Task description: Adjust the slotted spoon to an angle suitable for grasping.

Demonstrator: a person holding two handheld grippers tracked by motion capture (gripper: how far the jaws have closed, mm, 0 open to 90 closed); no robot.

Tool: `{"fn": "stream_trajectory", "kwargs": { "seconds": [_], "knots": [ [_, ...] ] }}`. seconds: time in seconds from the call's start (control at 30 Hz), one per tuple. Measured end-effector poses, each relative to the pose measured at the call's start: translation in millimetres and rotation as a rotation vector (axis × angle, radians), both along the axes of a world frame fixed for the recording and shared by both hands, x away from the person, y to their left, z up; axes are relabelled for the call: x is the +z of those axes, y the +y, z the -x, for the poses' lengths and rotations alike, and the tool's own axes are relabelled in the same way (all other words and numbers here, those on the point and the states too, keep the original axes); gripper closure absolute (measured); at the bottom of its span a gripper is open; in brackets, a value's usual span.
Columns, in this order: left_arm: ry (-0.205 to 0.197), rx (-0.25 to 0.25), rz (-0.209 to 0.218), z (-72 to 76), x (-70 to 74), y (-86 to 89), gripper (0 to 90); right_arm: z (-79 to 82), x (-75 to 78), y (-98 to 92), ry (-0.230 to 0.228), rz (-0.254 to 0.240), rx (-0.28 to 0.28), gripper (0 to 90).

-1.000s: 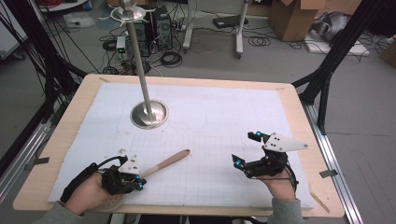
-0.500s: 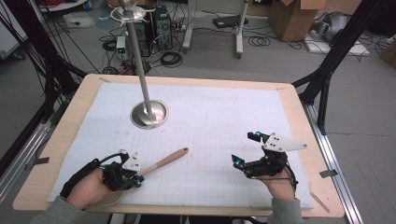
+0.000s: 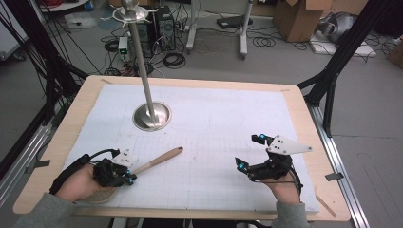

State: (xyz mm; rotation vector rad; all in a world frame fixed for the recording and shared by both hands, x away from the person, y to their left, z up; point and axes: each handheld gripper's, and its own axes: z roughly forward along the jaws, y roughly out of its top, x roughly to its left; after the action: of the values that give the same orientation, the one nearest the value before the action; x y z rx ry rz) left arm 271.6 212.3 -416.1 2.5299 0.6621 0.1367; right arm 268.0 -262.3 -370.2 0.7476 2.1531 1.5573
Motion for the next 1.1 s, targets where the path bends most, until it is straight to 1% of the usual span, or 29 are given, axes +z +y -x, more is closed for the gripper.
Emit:
{"fn": "stream_trajectory", "kwargs": {
  "seconds": [0.03, 0.07, 0.13, 0.3, 0.33, 0.4, 0.43, 0.5, 0.6, 0.63, 0.73, 0.77, 0.8, 0.93, 0.97, 1.07, 1.1],
  "knots": [
    [0.008, 0.002, 0.017, -1.0, -0.1, 1.6, 89.6, -0.3, -0.1, 0.1, -0.003, 0.001, 0.001, 2.3],
    [0.005, 0.0, 0.037, -1.0, 0.1, 2.9, 89.5, 0.0, -0.1, 0.5, 0.003, 0.0, 0.003, 2.3],
    [0.0, 0.002, 0.077, -1.1, 0.9, 4.5, 89.5, -0.3, -0.3, 0.7, 0.0, 0.002, 0.003, 2.3],
    [-0.035, 0.029, 0.167, -4.1, 10.1, 3.3, 89.5, -0.5, -0.4, 1.0, 0.002, 0.004, 0.002, 2.3],
    [-0.046, 0.034, 0.179, -5.2, 11.9, 1.5, 89.5, -0.6, -0.4, 1.2, 0.002, 0.005, 0.002, 2.3],
    [-0.071, 0.052, 0.175, -8.9, 13.8, -3.4, 89.5, -0.6, -0.6, 1.8, 0.004, 0.004, 0.004, 2.3],
    [-0.078, 0.069, 0.173, -11.5, 13.7, -6.1, 89.5, -0.6, -0.6, 1.9, 0.003, 0.005, 0.006, 2.3],
    [-0.096, 0.086, 0.162, -17.7, 12.4, -10.4, 89.4, -0.4, -0.3, 1.7, 0.004, 0.003, 0.007, 2.3],
    [-0.102, 0.109, 0.156, -28.7, 7.6, -14.5, 89.4, -0.4, 0.0, 0.3, -0.001, -0.002, 0.003, 2.3],
    [-0.094, 0.118, 0.155, -31.7, 5.6, -15.8, 89.4, -0.1, 0.1, -0.3, 0.002, -0.004, 0.002, 2.3],
    [-0.079, 0.106, 0.15, -38.5, 0.5, -19.9, 89.4, 0.3, 0.5, -1.7, 0.005, -0.011, 0.001, 2.3],
    [-0.088, 0.102, 0.147, -39.1, -0.5, -21.4, 89.5, -0.1, 0.5, -2.3, -0.003, -0.011, 0.001, 2.3],
    [-0.09, 0.096, 0.137, -39.7, -0.4, -21.9, 89.4, 0.4, 0.6, -2.7, 0.003, -0.012, 0.0, 2.3],
    [-0.087, 0.067, 0.144, -41.7, -1.1, -21.1, 89.5, 0.3, 0.7, -3.3, -0.005, -0.014, -0.003, 2.3],
    [-0.086, 0.052, 0.141, -42.4, -1.1, -21.1, 89.5, 0.8, 0.7, -2.9, 0.001, -0.013, -0.003, 2.3],
    [-0.084, 0.02, 0.142, -43.8, -2.4, -22.6, 89.5, 0.5, 0.3, -0.9, -0.001, -0.005, 0.001, 2.3],
    [-0.077, 0.015, 0.149, -43.9, -3.2, -23.3, 89.5, 0.8, 0.2, -0.3, 0.005, -0.003, 0.003, 2.3]
  ]
}}
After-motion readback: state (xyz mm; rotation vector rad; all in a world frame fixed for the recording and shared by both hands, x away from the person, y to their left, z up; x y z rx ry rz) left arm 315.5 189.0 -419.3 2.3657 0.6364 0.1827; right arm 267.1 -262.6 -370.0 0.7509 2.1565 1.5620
